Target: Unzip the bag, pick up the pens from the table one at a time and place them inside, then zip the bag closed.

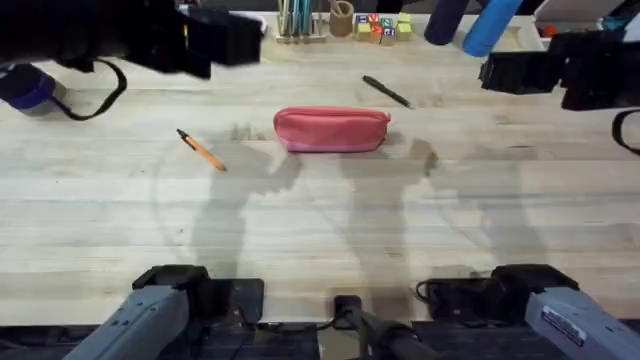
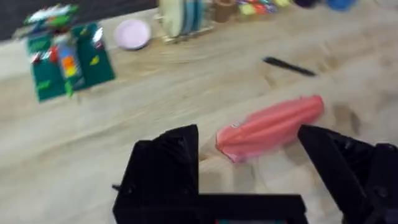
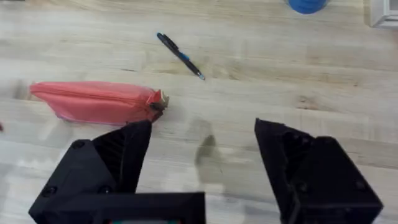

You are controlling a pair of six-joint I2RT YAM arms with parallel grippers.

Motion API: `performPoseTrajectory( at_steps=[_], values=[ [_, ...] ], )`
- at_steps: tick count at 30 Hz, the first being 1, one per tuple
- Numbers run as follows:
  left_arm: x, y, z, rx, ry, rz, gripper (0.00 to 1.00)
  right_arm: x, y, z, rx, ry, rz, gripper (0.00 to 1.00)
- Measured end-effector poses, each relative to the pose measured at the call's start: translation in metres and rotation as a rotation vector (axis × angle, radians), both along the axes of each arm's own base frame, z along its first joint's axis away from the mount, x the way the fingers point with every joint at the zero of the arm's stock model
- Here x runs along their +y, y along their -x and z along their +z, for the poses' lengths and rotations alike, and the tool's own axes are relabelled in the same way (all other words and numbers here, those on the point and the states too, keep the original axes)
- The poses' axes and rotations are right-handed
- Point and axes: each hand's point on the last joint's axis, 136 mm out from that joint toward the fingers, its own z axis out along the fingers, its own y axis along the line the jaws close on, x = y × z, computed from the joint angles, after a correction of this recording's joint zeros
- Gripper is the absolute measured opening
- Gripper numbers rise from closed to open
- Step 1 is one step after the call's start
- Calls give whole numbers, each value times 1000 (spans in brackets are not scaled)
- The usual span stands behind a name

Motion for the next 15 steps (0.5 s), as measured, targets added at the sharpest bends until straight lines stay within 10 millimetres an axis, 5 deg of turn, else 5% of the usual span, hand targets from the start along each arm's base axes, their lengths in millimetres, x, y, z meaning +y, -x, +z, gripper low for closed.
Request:
performPoseTrajectory(
  at_steps=[15],
  values=[
    [-35, 39, -13, -175, -272, -563, 993, 0, 0, 0, 0, 0, 0, 995]
  ],
)
